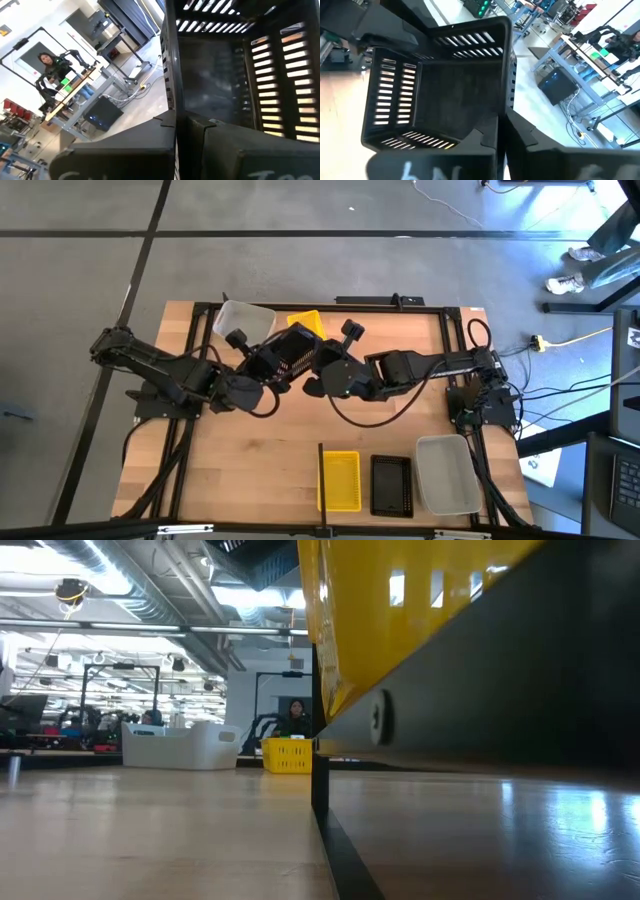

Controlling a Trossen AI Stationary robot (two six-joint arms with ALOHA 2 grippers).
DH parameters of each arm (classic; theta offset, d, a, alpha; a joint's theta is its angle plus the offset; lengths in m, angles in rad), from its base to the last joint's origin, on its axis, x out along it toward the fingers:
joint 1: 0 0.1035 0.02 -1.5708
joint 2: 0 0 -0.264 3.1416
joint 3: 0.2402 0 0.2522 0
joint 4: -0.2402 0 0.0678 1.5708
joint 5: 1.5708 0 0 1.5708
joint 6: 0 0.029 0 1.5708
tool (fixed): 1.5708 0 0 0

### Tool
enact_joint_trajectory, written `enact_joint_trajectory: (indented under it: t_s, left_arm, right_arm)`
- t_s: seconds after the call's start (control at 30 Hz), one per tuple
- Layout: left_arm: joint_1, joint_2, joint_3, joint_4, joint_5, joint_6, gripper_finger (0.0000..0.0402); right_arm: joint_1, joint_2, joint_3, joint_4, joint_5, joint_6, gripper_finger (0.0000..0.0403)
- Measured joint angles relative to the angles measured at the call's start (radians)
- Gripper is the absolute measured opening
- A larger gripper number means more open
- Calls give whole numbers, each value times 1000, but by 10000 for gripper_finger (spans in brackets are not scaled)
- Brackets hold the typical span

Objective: Stack baskets on shelf by color
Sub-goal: Stack the black bin on top of the black bin on the shelf

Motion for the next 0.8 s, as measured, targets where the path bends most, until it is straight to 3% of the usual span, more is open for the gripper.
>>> enact_joint_trajectory:
  t_s: [0.23, 0.53, 0.8]
  left_arm:
    - [10, 0, 0, -1, 38, -23, 5]
    - [20, 0, 0, 14, 83, -28, 57]
    - [-38, -1, 0, 72, 90, -66, 56]
  right_arm:
    - [0, 0, 0, -4, -1, -1, 6]
    - [1, 2, 0, -39, -10, 1, 4]
    - [-4, 3, 0, -89, 15, 21, 2]
